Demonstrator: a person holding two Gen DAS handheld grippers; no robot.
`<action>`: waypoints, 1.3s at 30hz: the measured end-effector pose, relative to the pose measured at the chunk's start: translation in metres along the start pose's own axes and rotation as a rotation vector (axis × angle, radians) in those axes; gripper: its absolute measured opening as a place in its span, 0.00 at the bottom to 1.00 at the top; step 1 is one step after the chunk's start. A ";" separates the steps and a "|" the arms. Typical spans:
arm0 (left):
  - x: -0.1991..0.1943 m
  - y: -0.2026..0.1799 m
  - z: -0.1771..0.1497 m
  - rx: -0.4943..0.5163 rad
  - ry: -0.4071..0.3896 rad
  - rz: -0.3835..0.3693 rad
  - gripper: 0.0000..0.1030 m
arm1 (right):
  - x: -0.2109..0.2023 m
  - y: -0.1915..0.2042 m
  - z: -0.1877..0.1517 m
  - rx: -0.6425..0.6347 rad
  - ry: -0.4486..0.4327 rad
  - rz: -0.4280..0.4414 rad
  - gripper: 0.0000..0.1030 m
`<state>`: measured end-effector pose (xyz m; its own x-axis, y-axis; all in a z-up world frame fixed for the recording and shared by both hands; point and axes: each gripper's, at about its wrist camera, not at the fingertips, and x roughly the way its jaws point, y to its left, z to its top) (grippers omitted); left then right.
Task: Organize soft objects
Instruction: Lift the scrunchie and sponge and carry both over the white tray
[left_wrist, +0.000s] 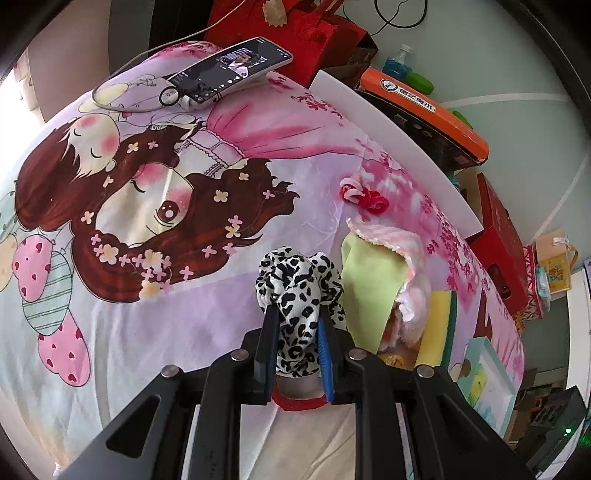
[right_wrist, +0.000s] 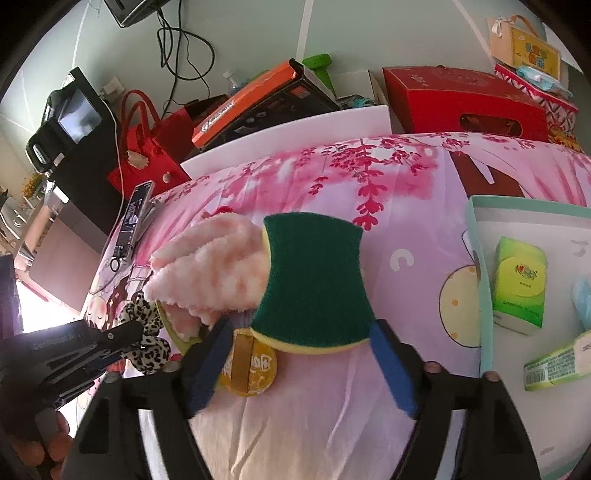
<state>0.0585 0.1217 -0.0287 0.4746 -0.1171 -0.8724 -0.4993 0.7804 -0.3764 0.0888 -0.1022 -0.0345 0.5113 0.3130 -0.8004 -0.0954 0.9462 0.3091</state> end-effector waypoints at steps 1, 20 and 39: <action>0.000 0.000 0.000 -0.002 0.000 -0.001 0.19 | 0.002 0.001 0.000 -0.002 0.000 0.000 0.79; 0.012 -0.001 0.002 -0.014 0.035 -0.019 0.19 | 0.025 -0.008 0.002 0.033 0.024 -0.039 0.75; -0.002 -0.007 0.005 0.012 -0.014 -0.030 0.19 | -0.004 -0.009 0.011 0.020 -0.039 -0.059 0.72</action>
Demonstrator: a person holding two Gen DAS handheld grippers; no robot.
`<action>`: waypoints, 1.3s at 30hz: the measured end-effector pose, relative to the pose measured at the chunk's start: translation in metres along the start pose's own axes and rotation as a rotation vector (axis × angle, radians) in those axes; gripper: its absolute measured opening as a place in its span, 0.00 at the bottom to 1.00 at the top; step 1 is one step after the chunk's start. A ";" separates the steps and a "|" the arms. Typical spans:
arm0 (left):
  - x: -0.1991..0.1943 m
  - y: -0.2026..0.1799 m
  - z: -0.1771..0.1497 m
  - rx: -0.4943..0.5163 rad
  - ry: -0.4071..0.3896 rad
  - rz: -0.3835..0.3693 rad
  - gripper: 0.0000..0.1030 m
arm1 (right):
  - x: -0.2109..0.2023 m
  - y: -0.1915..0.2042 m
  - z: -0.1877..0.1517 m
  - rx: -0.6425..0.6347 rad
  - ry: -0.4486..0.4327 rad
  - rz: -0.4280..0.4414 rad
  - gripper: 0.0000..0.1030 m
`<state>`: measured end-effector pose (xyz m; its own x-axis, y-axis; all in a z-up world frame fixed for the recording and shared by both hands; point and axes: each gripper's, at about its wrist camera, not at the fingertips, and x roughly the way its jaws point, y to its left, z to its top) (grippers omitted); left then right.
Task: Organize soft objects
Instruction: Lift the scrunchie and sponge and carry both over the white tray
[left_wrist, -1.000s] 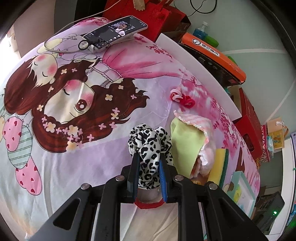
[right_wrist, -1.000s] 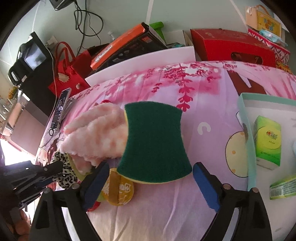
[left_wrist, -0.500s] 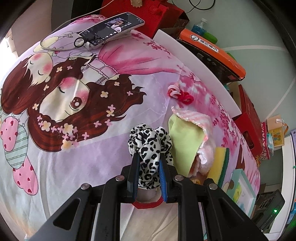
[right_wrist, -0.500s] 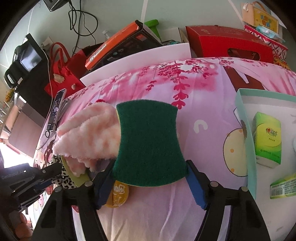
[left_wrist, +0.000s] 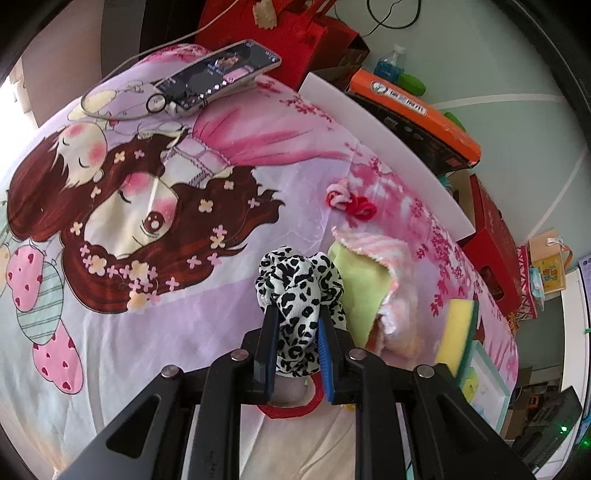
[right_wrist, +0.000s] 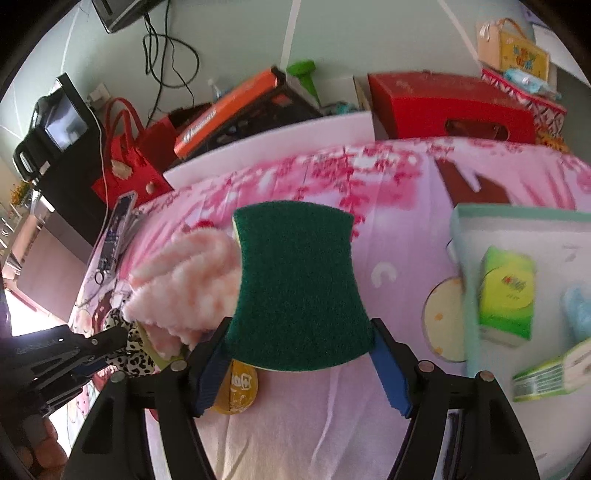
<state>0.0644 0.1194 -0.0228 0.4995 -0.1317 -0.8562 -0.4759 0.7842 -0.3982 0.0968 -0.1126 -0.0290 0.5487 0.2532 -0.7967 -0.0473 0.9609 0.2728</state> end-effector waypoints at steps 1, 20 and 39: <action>-0.003 0.000 0.001 0.002 -0.006 -0.002 0.19 | -0.005 -0.001 0.002 0.002 -0.012 0.000 0.72; -0.092 -0.053 -0.007 0.166 -0.229 -0.108 0.19 | -0.121 -0.032 0.003 -0.009 -0.117 -0.207 0.72; -0.030 -0.187 -0.102 0.557 0.088 -0.324 0.20 | -0.165 -0.177 -0.011 0.276 -0.124 -0.448 0.72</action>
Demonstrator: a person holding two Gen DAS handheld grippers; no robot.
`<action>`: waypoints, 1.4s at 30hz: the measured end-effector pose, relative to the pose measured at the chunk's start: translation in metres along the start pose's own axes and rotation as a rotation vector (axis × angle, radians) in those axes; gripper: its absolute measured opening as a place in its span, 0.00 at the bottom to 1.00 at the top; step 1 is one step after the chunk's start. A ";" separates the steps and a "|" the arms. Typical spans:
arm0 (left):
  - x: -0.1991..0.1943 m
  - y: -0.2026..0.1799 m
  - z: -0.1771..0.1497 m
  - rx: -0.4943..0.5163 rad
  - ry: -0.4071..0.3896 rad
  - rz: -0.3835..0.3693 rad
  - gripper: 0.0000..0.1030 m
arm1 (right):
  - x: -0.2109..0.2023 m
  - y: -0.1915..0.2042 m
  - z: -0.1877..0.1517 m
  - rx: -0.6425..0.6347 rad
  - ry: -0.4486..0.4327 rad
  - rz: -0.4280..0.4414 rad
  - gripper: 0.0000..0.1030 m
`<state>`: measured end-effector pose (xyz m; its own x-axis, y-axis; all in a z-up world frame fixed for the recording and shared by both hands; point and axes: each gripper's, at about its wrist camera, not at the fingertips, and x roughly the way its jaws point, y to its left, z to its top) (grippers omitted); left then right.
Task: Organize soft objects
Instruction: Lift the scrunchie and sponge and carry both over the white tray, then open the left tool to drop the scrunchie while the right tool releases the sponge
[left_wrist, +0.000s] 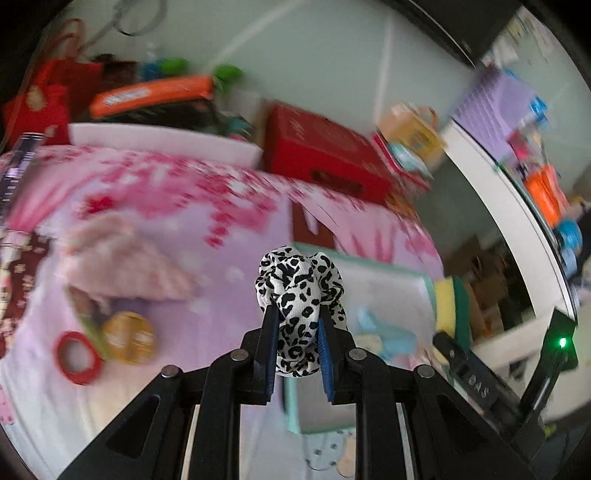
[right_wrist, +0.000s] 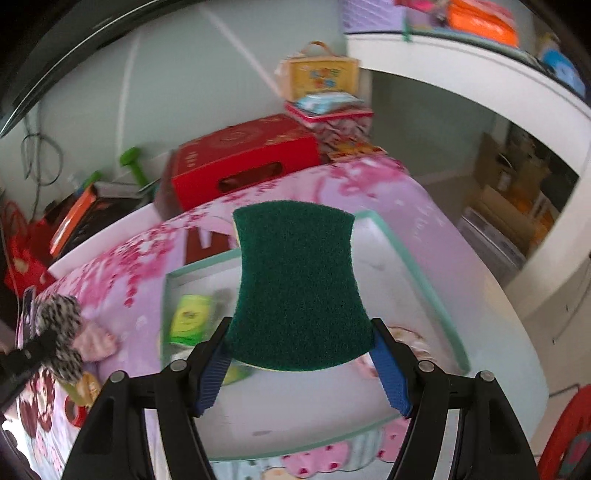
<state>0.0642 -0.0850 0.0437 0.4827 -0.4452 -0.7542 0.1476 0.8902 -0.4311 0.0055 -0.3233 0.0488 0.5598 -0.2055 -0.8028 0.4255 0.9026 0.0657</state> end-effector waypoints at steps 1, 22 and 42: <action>0.007 -0.005 -0.002 0.009 0.023 -0.004 0.20 | 0.001 -0.005 0.000 0.011 0.003 -0.005 0.72; 0.085 -0.040 -0.029 0.089 0.205 -0.012 0.20 | 0.027 -0.054 -0.007 0.115 0.071 -0.053 0.72; 0.087 -0.035 -0.031 0.090 0.254 0.061 0.65 | 0.034 -0.056 -0.010 0.128 0.108 -0.067 1.00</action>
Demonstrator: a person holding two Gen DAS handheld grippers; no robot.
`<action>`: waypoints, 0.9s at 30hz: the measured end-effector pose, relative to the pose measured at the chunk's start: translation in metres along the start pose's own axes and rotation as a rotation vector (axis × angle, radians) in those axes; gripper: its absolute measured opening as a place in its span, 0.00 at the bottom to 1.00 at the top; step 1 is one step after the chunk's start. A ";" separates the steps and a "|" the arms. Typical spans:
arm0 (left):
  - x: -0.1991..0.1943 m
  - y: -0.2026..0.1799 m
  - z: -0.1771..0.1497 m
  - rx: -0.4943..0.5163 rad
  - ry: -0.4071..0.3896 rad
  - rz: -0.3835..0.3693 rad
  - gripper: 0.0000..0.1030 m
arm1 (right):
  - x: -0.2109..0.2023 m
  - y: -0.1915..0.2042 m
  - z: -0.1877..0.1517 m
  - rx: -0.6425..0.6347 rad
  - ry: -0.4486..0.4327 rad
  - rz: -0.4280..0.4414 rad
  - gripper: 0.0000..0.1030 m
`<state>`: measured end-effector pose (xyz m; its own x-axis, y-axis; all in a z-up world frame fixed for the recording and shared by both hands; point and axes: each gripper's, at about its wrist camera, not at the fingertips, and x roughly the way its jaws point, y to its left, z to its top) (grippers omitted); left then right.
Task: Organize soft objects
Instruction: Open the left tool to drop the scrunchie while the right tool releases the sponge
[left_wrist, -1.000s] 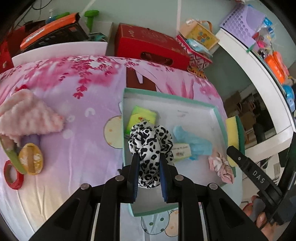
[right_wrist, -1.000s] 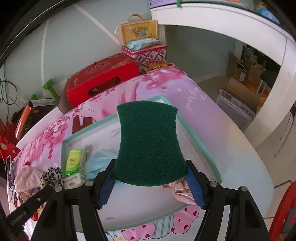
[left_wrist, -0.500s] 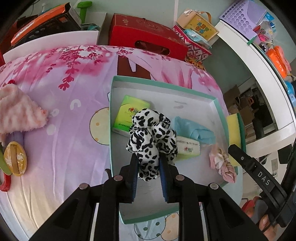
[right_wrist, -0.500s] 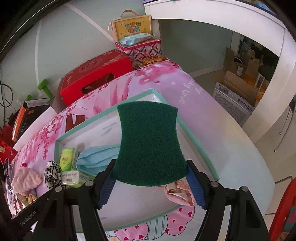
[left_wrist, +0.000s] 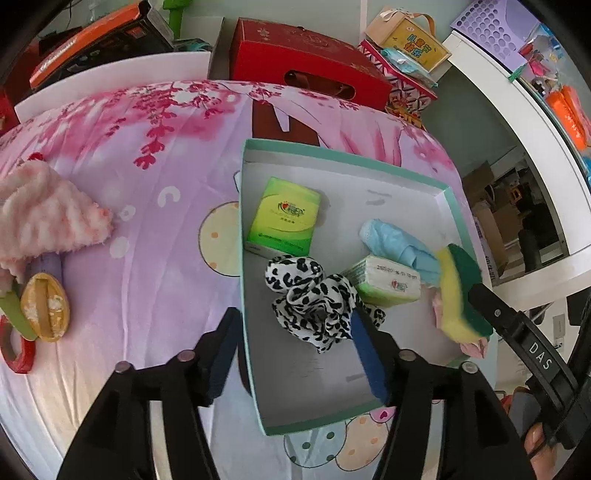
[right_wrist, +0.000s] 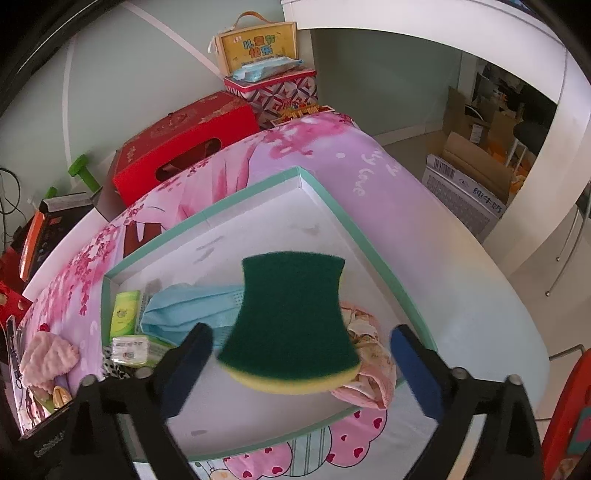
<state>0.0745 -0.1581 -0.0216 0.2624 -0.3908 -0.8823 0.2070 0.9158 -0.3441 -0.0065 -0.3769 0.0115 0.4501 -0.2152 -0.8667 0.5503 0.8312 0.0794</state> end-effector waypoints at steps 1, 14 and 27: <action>-0.002 0.001 0.001 -0.003 -0.008 0.002 0.69 | 0.000 0.000 0.000 -0.001 0.001 0.000 1.00; -0.010 0.002 0.005 0.031 -0.076 0.100 0.94 | 0.004 0.002 -0.001 -0.016 0.020 -0.001 1.00; -0.014 0.002 0.004 0.046 -0.097 0.138 0.98 | 0.004 0.002 -0.001 -0.014 0.024 0.008 1.00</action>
<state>0.0752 -0.1513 -0.0082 0.3808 -0.2705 -0.8842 0.2047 0.9572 -0.2047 -0.0040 -0.3757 0.0077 0.4370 -0.1966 -0.8777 0.5367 0.8401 0.0791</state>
